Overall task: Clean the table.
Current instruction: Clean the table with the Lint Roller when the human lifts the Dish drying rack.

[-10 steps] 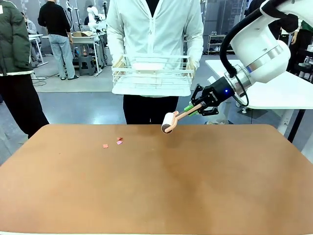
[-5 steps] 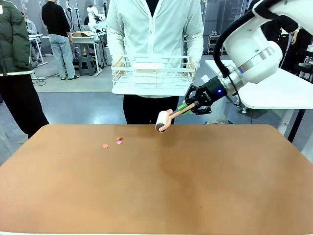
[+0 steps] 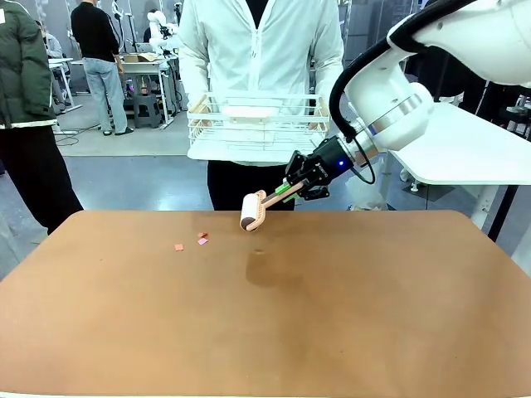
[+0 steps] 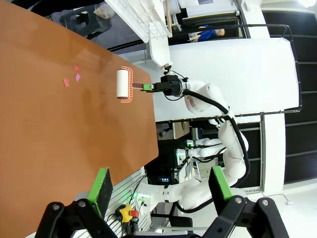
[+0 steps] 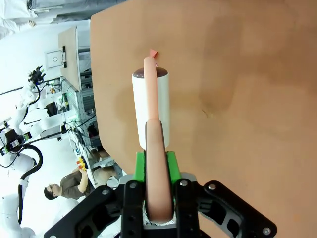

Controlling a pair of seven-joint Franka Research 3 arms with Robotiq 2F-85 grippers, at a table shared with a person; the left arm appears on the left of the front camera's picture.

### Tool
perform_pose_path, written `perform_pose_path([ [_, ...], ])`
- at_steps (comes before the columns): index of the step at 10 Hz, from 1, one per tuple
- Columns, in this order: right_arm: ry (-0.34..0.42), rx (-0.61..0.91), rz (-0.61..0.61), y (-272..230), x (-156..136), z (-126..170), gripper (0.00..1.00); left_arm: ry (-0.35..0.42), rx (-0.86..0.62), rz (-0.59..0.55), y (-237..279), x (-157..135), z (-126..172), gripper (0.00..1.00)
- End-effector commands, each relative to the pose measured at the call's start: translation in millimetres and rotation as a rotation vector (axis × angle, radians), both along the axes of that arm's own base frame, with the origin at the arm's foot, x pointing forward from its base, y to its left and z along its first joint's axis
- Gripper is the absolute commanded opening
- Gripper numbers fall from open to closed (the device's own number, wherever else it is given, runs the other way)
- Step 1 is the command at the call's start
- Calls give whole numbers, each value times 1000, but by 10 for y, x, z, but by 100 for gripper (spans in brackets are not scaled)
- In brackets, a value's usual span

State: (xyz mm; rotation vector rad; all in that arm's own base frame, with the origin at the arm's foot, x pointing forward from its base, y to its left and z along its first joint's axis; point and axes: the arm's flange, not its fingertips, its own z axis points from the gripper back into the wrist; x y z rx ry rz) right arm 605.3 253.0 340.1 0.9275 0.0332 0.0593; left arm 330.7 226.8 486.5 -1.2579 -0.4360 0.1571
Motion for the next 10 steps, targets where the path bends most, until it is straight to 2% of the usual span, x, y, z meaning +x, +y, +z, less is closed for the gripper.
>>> perform_pose_path([
  [1,40,11,42,160,181,-74,21,-12,-11,-1,16,-18,14,100],
  [4,77,33,50,346,240,-337,21,-12,-11,-1,16,-18,14,100],
  [6,49,19,7,433,176,-478,21,-12,-11,-1,16,-18,14,100],
  [10,104,-4,-31,589,199,-644,21,-12,-11,-1,16,-18,14,100],
])
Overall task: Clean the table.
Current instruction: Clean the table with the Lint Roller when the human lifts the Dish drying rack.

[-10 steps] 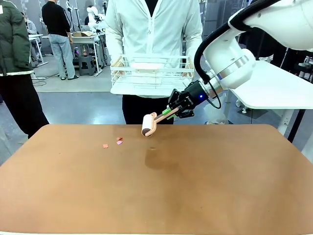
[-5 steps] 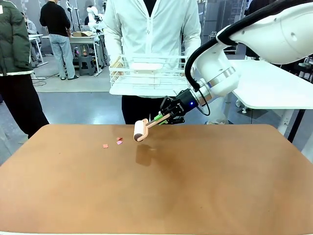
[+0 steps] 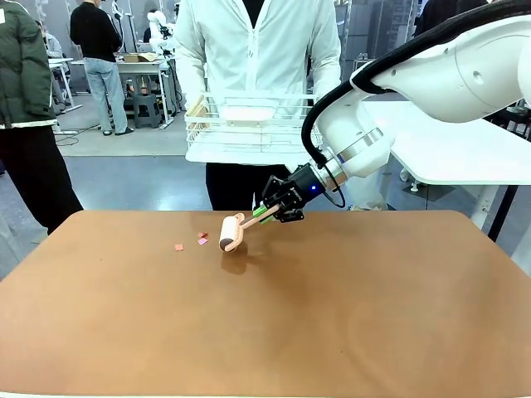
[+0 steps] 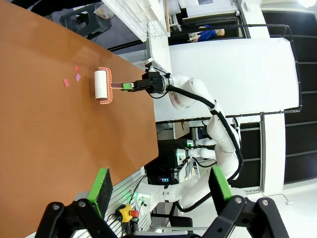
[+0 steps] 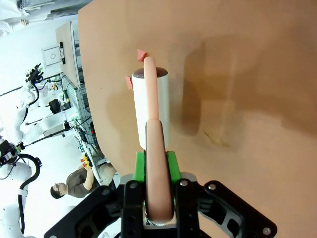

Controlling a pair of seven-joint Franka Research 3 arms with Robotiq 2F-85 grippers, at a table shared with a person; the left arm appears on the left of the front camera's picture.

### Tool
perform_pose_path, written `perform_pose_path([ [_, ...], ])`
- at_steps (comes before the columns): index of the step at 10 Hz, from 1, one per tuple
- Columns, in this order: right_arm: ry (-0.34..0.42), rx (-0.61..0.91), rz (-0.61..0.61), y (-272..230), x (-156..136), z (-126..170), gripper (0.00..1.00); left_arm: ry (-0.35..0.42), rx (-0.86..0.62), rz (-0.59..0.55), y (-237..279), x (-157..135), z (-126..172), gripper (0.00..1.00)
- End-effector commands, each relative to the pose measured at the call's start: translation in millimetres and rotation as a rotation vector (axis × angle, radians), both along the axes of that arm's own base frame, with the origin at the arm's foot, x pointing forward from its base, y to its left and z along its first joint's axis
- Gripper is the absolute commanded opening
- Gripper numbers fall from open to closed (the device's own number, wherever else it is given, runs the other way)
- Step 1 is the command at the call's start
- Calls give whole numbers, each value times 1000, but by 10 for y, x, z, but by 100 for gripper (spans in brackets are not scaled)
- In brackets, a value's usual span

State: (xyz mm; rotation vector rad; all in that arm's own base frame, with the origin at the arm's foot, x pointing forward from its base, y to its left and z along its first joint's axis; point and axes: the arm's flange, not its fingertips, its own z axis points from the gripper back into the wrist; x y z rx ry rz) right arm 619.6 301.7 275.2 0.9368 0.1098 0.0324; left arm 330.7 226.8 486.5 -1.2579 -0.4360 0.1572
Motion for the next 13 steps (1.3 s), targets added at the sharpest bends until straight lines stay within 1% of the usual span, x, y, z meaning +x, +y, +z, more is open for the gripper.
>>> perform_pose_path([
  [1,45,-25,-38,135,78,-51,21,-12,-11,-1,16,-18,14,100],
  [3,76,-66,-26,252,106,-218,21,-12,-11,-1,16,-18,14,100],
  [5,98,-60,-20,383,95,-351,21,-12,-11,-1,16,-18,14,100],
  [7,85,-72,-2,547,4,-428,21,-12,-11,-1,16,-18,14,100],
  [10,66,-51,6,793,-99,-407,21,-12,-11,-1,16,-18,14,100],
  [13,106,-55,32,1114,-154,-432,21,-12,-11,-1,16,-18,14,100],
])
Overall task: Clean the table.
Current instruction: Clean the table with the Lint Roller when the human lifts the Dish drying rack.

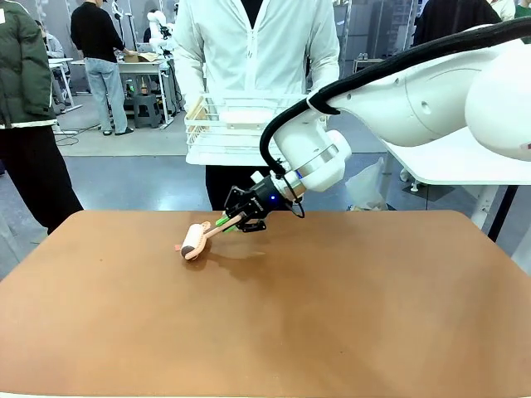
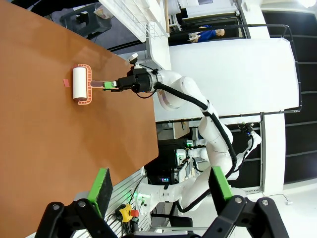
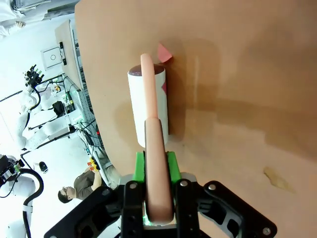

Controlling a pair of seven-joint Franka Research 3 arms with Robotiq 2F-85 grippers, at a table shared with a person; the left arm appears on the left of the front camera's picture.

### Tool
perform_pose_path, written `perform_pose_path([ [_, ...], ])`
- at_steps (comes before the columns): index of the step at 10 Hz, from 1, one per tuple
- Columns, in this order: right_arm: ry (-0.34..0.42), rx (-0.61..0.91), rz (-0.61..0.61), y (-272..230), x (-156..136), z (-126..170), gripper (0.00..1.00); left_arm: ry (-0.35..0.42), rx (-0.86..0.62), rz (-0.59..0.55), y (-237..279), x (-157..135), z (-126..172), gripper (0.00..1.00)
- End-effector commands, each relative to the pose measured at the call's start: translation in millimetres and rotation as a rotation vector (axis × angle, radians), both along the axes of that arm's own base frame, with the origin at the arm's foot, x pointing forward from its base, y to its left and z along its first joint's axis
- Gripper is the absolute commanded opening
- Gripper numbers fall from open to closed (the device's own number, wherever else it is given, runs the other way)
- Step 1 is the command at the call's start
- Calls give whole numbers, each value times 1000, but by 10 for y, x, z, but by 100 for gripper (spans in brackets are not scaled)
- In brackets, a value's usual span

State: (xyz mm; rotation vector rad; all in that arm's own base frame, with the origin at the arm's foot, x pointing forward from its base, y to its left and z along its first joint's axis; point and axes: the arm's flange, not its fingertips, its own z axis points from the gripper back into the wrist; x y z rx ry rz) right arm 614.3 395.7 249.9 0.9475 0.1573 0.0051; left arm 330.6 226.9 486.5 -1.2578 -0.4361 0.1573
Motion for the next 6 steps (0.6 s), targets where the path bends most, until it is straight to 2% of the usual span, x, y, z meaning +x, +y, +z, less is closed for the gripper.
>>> perform_pose_path([
  [1,62,-69,40,279,-111,-179,21,-13,-11,-1,15,-17,14,100],
  [6,97,-76,48,758,-107,-162,21,-13,-11,-1,15,-17,14,100],
])
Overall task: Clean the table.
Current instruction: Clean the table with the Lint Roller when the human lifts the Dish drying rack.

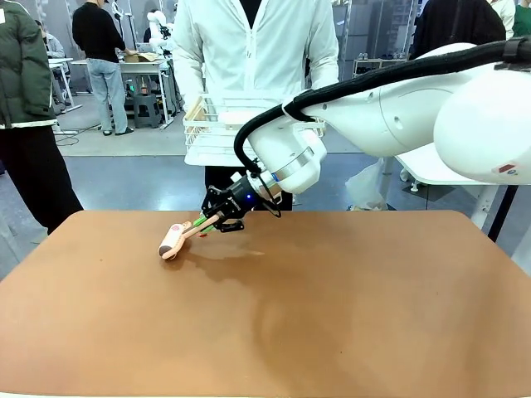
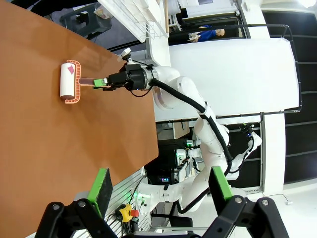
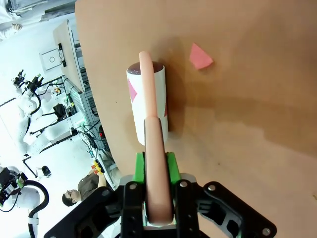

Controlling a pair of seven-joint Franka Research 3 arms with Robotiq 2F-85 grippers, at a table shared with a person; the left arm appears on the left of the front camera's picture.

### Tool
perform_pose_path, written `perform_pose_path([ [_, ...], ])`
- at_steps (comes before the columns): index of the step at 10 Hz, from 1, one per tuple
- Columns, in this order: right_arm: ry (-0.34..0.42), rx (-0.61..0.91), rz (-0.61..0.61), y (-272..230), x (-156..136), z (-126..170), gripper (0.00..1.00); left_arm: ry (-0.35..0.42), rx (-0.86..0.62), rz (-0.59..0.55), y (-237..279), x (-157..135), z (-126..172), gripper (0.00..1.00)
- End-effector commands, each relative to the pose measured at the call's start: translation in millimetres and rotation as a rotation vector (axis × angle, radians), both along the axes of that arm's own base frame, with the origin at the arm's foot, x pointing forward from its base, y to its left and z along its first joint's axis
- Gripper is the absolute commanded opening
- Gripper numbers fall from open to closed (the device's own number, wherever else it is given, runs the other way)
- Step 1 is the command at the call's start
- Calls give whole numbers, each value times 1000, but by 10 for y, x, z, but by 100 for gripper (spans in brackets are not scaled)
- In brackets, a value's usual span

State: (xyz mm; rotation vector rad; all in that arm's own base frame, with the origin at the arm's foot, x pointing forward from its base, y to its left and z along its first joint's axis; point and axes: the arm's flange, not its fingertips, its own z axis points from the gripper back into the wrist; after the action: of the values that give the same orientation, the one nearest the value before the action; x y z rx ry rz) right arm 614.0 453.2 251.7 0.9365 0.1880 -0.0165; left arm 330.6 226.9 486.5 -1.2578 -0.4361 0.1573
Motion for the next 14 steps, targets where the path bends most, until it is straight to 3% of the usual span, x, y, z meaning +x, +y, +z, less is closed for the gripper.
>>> perform_pose_path([
  [1,69,-51,60,256,-103,-167,21,-13,-11,-1,15,-17,14,100],
  [5,57,1,55,313,-105,30,21,-13,-11,-1,15,-17,14,100],
  [9,-12,88,90,41,-39,667,21,-13,-11,-1,15,-17,14,100],
  [11,-12,67,113,-280,-113,867,21,-13,-11,-1,15,-17,14,100],
  [14,-119,-19,98,-1191,-220,1090,21,-13,-11,-1,15,-17,14,100],
])
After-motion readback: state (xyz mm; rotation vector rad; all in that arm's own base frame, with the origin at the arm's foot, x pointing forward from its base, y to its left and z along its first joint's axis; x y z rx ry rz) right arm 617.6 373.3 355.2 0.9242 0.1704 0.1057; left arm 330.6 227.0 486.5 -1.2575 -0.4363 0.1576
